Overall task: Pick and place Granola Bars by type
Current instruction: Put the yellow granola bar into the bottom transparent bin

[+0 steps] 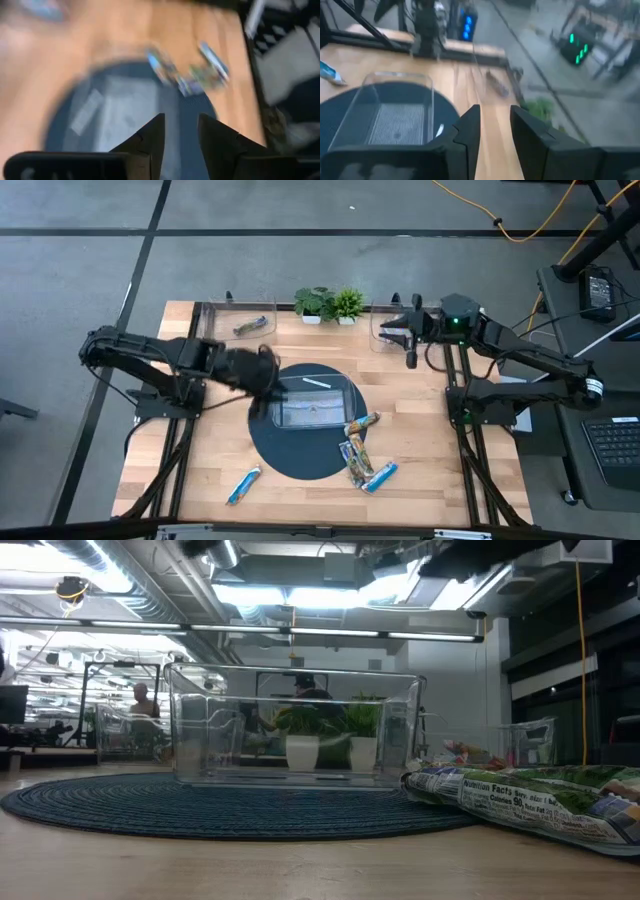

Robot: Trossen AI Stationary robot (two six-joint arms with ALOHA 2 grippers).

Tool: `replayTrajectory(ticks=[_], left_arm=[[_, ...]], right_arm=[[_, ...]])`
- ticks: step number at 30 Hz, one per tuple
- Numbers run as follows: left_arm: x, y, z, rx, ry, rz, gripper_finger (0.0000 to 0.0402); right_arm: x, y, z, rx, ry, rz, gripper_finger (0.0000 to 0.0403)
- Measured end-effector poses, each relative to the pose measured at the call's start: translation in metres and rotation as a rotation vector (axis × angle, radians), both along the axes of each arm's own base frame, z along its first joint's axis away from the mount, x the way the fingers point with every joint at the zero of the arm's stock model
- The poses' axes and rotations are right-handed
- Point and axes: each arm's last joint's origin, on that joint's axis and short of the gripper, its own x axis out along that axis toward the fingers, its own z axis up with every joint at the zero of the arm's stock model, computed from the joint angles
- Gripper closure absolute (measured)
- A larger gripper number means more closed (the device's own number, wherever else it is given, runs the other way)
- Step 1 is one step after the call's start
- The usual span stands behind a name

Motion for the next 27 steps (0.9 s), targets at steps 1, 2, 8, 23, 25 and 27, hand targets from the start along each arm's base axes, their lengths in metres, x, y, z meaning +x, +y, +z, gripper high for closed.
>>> replayTrajectory(ticks=[1, 2, 8, 23, 25, 27], left_arm=[[-0.003, -0.007, -0.002, -0.030, 0.035, -0.010, 0.0296], [-0.007, -0.015, -0.005, -0.057, 0.073, -0.016, 0.0298], [-0.033, -0.056, -0.021, -0.183, 0.310, 0.011, 0.0301], [-0.055, -0.119, -0.088, -0.419, 0.474, 0.253, 0.0284], [-0.053, -0.125, -0.096, -0.431, 0.506, 0.274, 0.0273], [-0.051, -0.131, -0.104, -0.433, 0.522, 0.279, 0.0258]], right_arm=[[0.001, 0.002, 0.002, -0.021, -0.021, 0.015, 0.0292], [0.003, 0.003, 0.005, -0.046, -0.043, 0.027, 0.0292], [0.005, 0.004, 0.017, -0.169, -0.148, 0.046, 0.0292], [0.004, 0.002, 0.017, -0.198, -0.146, 0.040, 0.0292], [0.004, 0.002, 0.017, -0.197, -0.146, 0.040, 0.0292], [0.004, 0.002, 0.017, -0.192, -0.146, 0.039, 0.0292]])
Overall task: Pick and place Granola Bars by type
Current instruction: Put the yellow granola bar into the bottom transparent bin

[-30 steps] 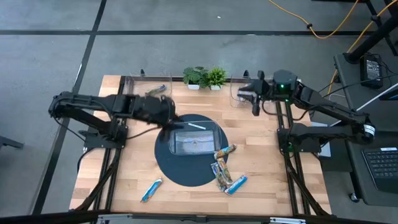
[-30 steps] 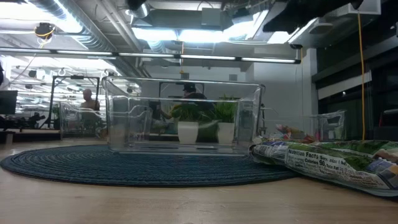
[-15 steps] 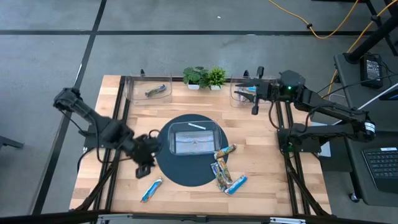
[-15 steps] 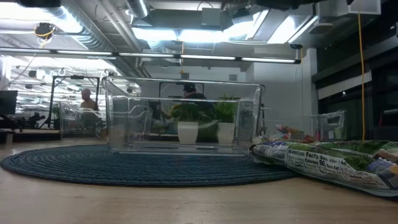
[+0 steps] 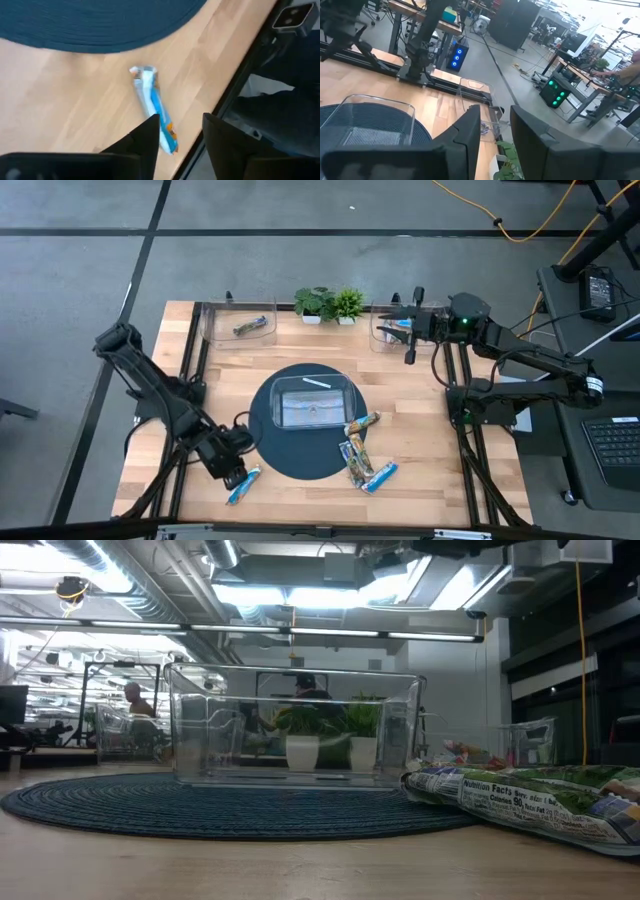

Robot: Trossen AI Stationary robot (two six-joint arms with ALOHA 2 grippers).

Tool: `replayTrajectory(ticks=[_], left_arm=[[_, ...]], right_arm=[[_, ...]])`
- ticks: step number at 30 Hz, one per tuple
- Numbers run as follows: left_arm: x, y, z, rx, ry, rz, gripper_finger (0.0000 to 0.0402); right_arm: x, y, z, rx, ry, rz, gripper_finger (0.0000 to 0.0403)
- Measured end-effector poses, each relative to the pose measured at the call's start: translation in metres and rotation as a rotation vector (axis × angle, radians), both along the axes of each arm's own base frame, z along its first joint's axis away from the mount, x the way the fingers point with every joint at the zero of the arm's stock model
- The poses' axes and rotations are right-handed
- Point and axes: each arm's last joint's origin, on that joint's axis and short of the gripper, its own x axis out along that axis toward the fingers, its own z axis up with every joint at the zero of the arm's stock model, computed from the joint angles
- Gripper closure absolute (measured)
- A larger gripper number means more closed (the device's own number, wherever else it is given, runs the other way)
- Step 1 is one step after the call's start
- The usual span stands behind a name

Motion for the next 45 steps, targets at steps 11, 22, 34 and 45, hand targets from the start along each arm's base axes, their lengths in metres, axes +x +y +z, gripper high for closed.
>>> replayTrajectory(ticks=[11, 22, 34, 45], left_arm=[[0.019, -0.024, -0.047, 0.069, 0.104, 0.055, 0.0157], [0.033, -0.038, -0.091, 0.116, 0.175, 0.104, 0.0145], [0.036, -0.041, -0.101, 0.090, 0.214, 0.100, 0.0246], [0.034, -0.039, -0.089, 0.069, 0.183, 0.092, 0.0391]], right_arm=[[0.000, 0.000, -0.001, 0.054, -0.001, -0.003, 0.0292], [0.000, 0.000, -0.003, 0.080, 0.011, -0.003, 0.0292], [0.000, 0.001, -0.003, 0.086, 0.014, 0.019, 0.0292], [0.000, 0.001, -0.003, 0.090, 0.015, 0.019, 0.0292]])
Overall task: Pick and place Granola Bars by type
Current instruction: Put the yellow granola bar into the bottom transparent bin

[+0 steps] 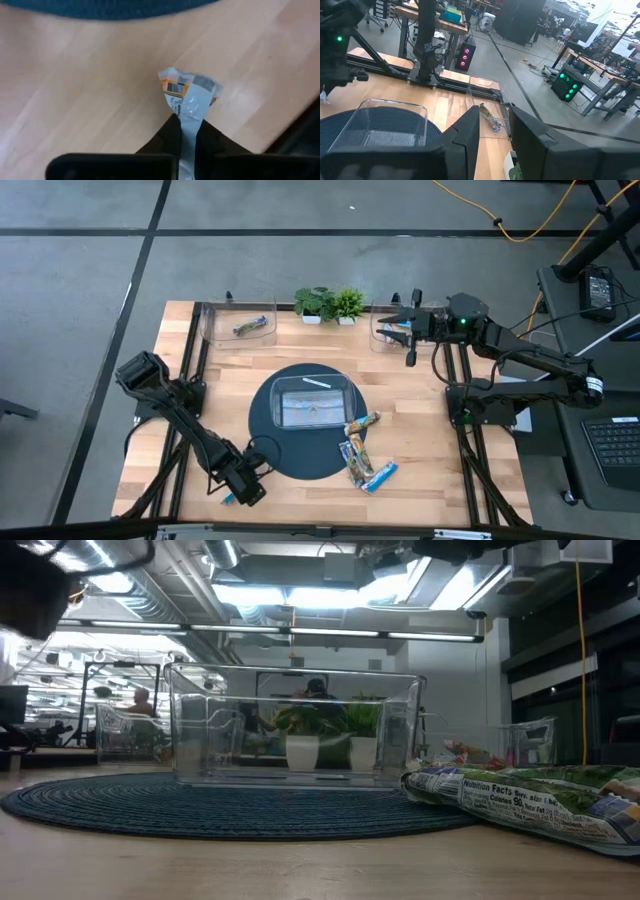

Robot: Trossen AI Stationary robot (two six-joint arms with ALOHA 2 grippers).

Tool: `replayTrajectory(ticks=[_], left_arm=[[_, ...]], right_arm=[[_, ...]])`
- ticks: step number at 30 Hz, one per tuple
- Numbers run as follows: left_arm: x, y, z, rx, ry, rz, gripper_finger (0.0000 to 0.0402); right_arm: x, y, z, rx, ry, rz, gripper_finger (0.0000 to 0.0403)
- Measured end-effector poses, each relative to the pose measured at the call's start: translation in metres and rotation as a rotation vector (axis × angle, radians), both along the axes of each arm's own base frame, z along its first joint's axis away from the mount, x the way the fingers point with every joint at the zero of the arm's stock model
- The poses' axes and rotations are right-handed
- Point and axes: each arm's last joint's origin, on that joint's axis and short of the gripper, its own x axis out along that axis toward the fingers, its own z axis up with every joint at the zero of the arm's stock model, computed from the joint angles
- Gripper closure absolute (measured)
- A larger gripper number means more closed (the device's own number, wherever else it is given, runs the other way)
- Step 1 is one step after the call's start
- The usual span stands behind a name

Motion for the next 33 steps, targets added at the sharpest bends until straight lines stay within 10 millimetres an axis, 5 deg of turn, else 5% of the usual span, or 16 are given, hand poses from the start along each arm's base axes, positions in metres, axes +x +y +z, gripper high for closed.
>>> replayTrajectory(ticks=[5, 17, 33], left_arm=[[0.001, 0.013, 0.039, 0.063, -0.226, 0.036, 0.0392], [-0.032, 0.070, 0.180, 0.494, -0.997, 0.110, 0.0397], [-0.049, 0.088, 0.233, 0.660, -1.250, -0.024, 0.0397]], right_arm=[[0.000, 0.000, 0.000, 0.000, 0.000, 0.000, 0.0292], [0.000, 0.000, 0.000, 0.002, 0.001, 0.000, 0.0292], [-0.001, 0.001, -0.010, 0.091, 0.087, -0.008, 0.0292]])
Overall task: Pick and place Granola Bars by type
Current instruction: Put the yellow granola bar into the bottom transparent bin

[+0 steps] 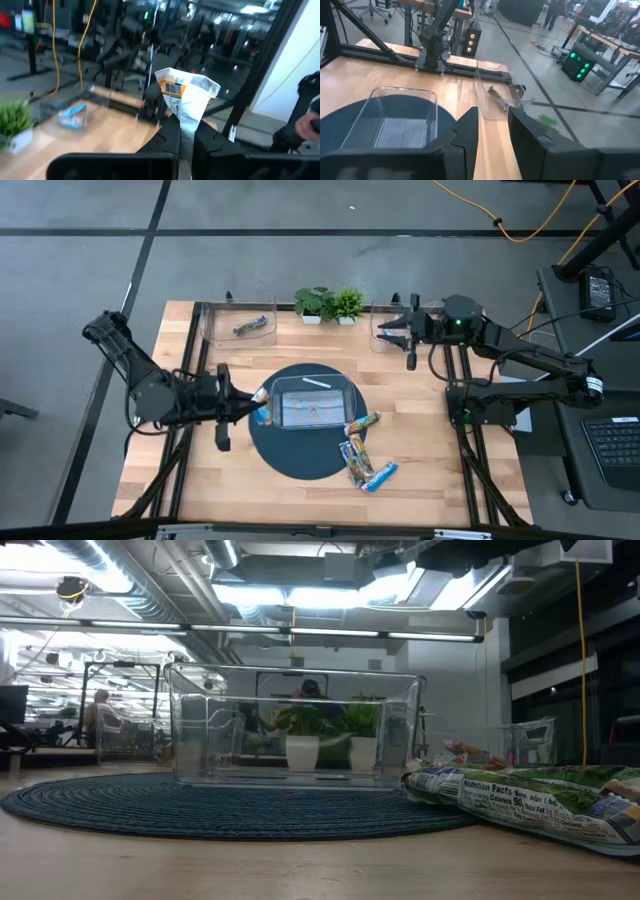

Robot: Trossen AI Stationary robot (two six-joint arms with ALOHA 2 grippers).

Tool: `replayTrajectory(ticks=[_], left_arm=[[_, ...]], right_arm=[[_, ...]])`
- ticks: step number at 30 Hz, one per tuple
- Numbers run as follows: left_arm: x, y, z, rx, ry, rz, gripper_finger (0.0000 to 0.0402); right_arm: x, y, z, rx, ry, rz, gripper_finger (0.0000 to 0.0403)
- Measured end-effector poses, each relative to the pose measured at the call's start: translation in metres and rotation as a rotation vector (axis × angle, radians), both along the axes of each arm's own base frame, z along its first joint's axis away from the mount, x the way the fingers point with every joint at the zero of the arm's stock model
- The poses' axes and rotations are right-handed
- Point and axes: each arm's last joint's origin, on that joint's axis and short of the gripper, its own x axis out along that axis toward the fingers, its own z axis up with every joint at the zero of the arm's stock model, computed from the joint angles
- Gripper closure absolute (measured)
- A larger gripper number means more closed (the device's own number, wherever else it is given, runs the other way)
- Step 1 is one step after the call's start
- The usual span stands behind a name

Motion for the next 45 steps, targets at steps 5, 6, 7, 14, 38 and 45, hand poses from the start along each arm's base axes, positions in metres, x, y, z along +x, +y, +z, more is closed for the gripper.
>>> replayTrajectory(ticks=[5, 6, 7, 14, 38, 45], left_arm=[[0.001, 0.001, 0.015, 0.072, -0.098, -0.027, 0.0398], [0.001, 0.002, 0.019, 0.090, -0.128, -0.040, 0.0398], [0.001, 0.002, 0.023, 0.118, -0.159, -0.057, 0.0397], [0.002, 0.005, 0.041, 0.285, -0.342, -0.156, 0.0398], [0.020, 0.030, 0.040, 0.331, -0.347, -0.132, 0.0397], [0.030, 0.042, 0.030, 0.250, -0.254, -0.116, 0.0398]], right_arm=[[0.000, 0.000, 0.001, -0.004, -0.005, 0.001, 0.0292], [0.000, 0.000, 0.001, -0.004, -0.007, 0.001, 0.0292], [0.000, 0.000, 0.001, -0.006, -0.010, 0.002, 0.0292], [0.000, 0.000, 0.001, -0.007, -0.011, 0.002, 0.0292], [0.000, 0.000, 0.001, -0.014, -0.007, 0.003, 0.0292], [0.000, 0.000, 0.000, -0.012, -0.002, 0.003, 0.0292]])
